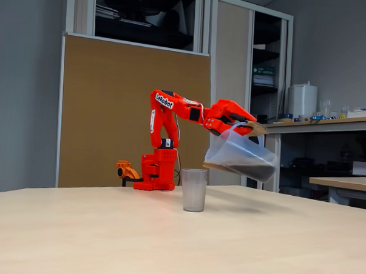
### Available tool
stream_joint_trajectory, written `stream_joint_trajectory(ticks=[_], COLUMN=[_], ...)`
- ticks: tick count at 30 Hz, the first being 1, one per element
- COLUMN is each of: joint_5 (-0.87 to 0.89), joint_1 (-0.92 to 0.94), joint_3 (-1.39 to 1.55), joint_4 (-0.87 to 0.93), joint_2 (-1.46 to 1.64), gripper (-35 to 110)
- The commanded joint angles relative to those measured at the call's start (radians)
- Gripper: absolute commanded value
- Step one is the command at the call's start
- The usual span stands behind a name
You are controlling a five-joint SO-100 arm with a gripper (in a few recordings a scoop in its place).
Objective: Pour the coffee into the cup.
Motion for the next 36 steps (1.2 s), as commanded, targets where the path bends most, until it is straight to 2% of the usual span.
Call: stream_joint_trajectory(ticks=[1, 36], joint_5=[0.021, 0.161], joint_1=[-0.003, 0.018], joint_3=[0.018, 0.055], joint_4=[-0.043, -0.095], joint_2=[0.077, 0.12], gripper=[0, 0])
